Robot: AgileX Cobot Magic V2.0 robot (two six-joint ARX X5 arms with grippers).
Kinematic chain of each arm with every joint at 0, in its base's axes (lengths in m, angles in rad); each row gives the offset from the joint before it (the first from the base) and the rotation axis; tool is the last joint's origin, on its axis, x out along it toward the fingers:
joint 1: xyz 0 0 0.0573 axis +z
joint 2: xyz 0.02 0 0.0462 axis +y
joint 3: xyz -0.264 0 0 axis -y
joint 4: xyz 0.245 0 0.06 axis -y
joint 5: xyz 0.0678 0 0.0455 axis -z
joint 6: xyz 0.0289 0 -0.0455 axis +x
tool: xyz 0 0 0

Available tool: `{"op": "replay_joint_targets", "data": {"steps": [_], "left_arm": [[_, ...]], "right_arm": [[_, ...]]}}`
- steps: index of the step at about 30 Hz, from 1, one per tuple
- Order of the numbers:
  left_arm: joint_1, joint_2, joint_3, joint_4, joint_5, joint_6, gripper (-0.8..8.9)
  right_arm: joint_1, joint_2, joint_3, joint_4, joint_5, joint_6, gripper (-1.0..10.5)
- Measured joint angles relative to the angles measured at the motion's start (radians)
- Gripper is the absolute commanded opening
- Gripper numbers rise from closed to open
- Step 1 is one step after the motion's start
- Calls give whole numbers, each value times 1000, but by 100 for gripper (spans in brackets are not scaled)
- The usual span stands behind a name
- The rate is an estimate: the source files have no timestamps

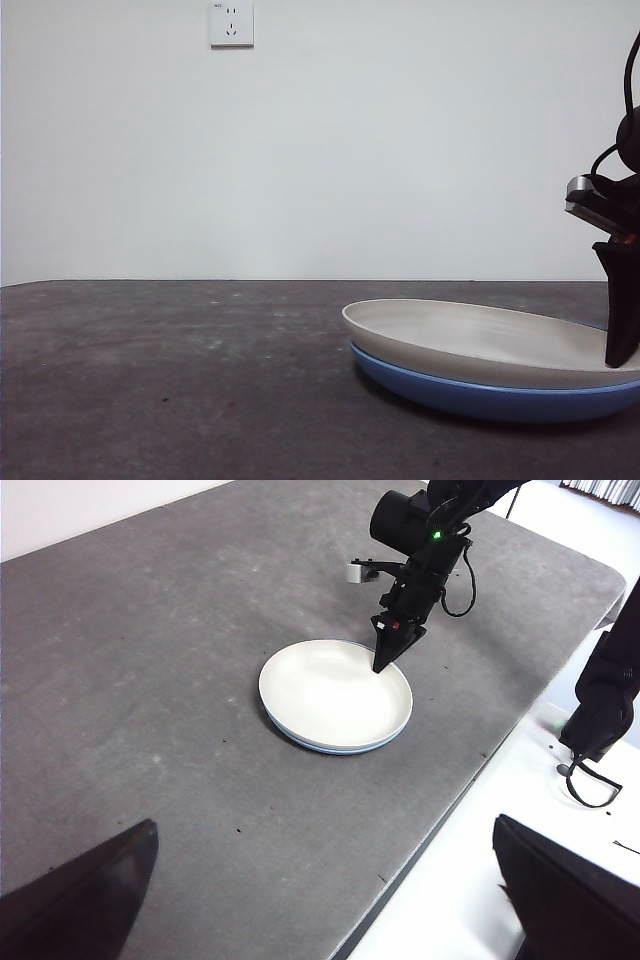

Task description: Pick up the white plate, put it on the blue plate, put it on desk

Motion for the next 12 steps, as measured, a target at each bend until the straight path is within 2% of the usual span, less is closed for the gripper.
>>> {"op": "replay_joint_targets", "data": {"steps": [6,12], "left_arm": [[0,0,0,0,0,0,626],[0,0,0,0,0,0,626]], "right_arm": [[-2,-2,9,-5,-10,10,14],[-3,-35,85,-85,-5,10,14]]}}
